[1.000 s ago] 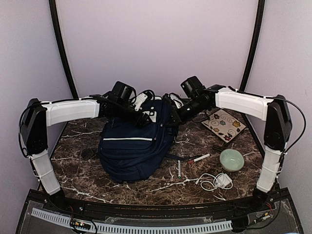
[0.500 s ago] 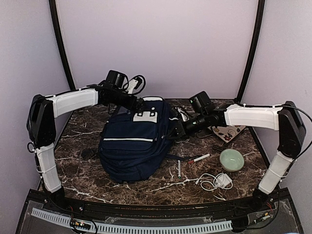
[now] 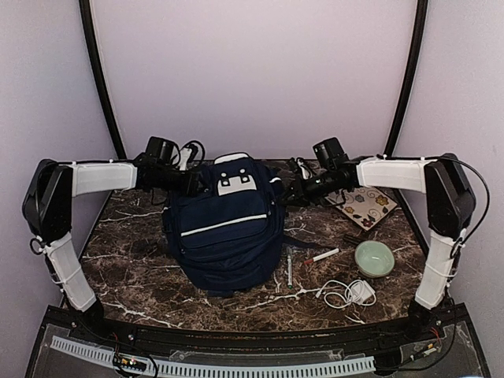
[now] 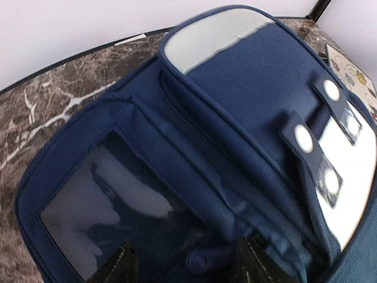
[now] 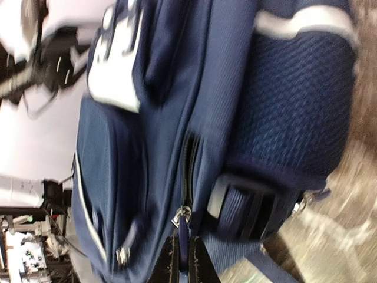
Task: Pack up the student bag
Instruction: Adjust the student bag at the center of the board, then hold the upper front pocket of the student bag.
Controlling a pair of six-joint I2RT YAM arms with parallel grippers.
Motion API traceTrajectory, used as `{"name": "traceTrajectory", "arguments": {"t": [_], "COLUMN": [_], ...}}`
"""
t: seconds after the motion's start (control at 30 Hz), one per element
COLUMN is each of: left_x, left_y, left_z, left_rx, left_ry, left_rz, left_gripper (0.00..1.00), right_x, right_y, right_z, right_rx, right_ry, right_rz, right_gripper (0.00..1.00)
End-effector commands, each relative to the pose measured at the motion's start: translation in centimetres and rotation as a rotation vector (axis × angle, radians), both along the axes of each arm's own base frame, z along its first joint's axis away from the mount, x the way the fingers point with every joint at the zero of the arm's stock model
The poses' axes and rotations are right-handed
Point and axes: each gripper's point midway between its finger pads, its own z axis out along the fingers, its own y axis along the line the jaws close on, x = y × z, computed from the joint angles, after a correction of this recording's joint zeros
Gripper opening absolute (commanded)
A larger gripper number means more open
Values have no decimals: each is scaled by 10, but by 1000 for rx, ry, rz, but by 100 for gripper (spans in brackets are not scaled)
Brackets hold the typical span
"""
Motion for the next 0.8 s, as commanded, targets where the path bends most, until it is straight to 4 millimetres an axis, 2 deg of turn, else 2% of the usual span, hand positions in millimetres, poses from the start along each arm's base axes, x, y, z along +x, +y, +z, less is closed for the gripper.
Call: {"name": "traceTrajectory", "arguments": {"t": [0.0, 0.03, 0.1, 0.17, 0.23, 0.33, 0.47, 0.53, 0.6, 0.77], "left_x": [-77, -92, -121, -144, -159, -176, -197, -200, -195, -167], "left_y": [13, 17, 23, 27, 28, 16, -10, -15, -15, -14], "left_z": [-34, -40, -48, -38, -22, 21, 86, 114, 138, 154], "left_rx": [-115, -126, -127, -125, -124, -126, -116, -104, -59, 120], "left_ry": [181, 203, 223, 192, 140, 5, -169, -230, -304, -398], "left_rz": [25, 34, 41, 19, -11, -125, -334, -396, -422, -453], "left_gripper": [58, 57, 54, 53, 49, 44, 45, 49, 56, 73], "right_x": [80, 92, 114, 122, 119, 107, 88, 72, 54, 9], "right_y": [-18, -15, -2, 19, 41, 65, 77, 79, 83, 91], "right_z": [5, 8, 31, 56, 80, 116, 176, 207, 233, 283], "right_rx": [-97, -100, -72, -11, 45, 135, 209, 241, 264, 330], "right_ry": [-122, -121, -148, -176, -217, -270, -374, -430, -488, -579], "right_rz": [-75, -71, -55, -17, 21, 67, 96, 117, 151, 243], "right_gripper": [0, 0, 0, 0, 0, 0, 0, 0, 0, 0]}}
